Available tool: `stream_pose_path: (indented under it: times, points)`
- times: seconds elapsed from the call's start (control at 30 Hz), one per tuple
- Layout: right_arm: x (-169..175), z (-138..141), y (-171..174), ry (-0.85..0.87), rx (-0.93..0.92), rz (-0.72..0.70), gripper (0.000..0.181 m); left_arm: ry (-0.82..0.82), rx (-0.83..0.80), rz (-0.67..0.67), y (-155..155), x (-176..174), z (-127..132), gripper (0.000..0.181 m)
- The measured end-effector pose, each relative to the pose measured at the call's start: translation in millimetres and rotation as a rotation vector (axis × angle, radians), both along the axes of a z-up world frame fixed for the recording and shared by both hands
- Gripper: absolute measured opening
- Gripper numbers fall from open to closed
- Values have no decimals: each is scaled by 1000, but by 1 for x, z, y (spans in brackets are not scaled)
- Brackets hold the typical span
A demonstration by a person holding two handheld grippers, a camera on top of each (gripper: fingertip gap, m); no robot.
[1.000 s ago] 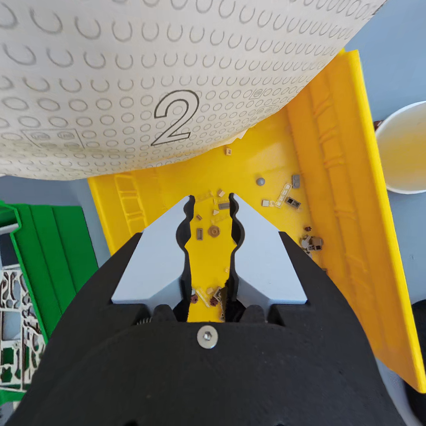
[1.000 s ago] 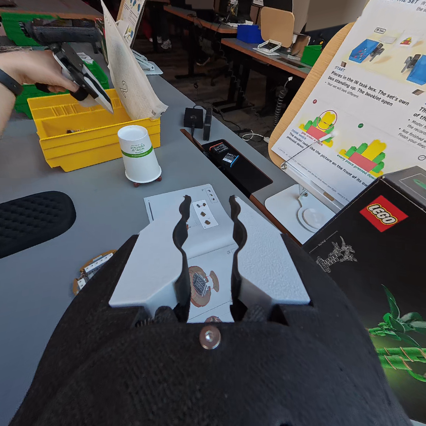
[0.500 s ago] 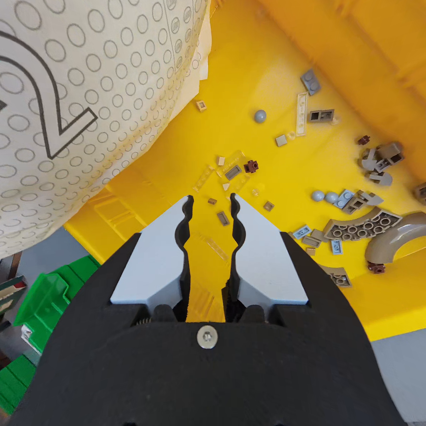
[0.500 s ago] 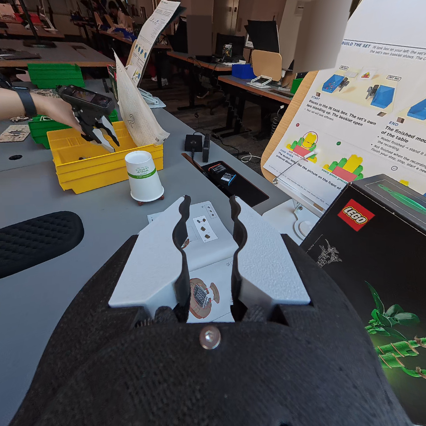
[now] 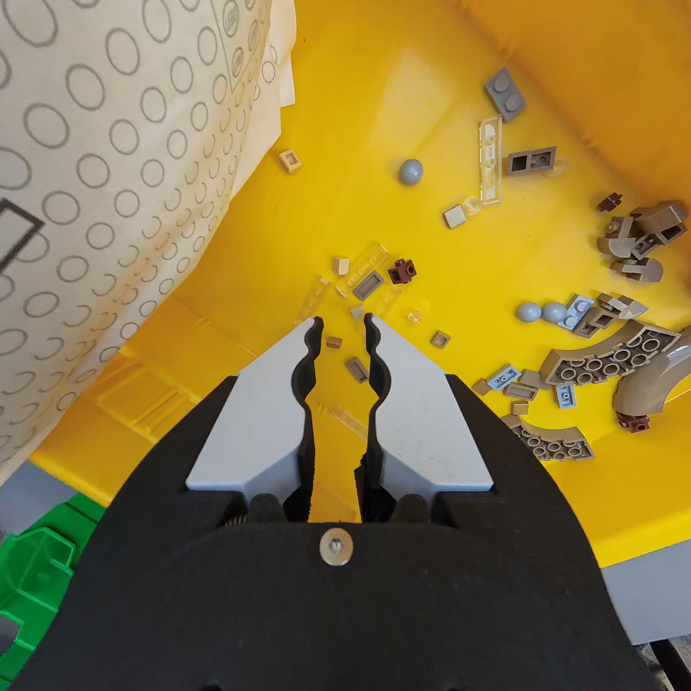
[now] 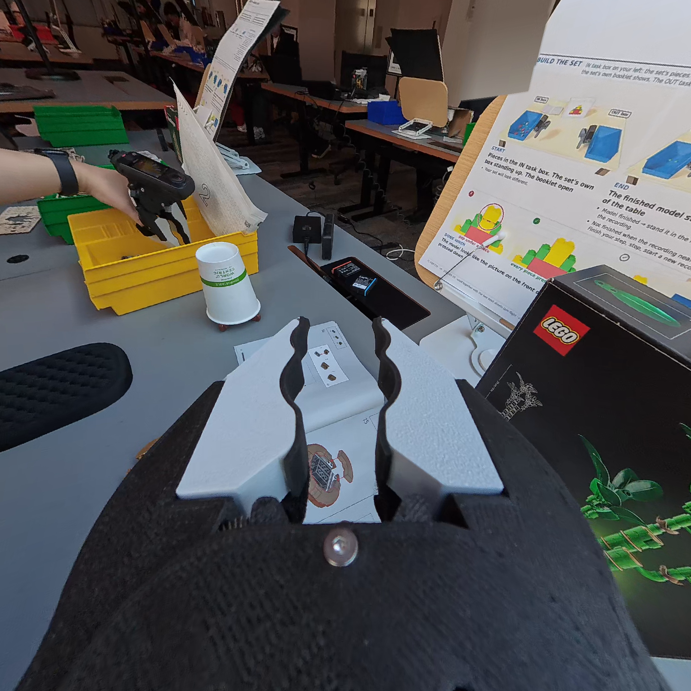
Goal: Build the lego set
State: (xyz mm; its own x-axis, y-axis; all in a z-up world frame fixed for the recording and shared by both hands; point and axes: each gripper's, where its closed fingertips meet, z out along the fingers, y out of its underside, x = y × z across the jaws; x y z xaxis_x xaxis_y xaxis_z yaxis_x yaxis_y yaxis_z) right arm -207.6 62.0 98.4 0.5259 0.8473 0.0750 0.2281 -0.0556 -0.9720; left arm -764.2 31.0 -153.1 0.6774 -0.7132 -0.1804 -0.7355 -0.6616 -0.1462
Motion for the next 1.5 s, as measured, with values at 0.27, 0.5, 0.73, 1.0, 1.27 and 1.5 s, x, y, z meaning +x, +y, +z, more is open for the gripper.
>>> stream_pose_path:
  times: [0.27, 0.5, 0.73, 1.0, 1.27, 1.5]
  points:
    - [1, -2, 1, -8, -4, -5, 36, 2, -35, -14, 1, 3, -2, 20]
    - [1, -4, 2, -13, -10, -6, 36, 22, -55, -14, 0, -3, -5, 20]
    - [2, -7, 3, -20, -15, -11, 36, 6, -63, -15, 0, 0, -5, 20]
    - [2, -10, 4, -29, -25, -10, 36, 13, -82, -30, 2, 5, -9, 14]
    - [3, -12, 6, -28, -28, -5, 36, 29, -91, 4, -2, -2, -5, 19]
    - [9, -8, 5, -18, -23, -19, 36, 16, -82, 10, 1, 1, -9, 12]
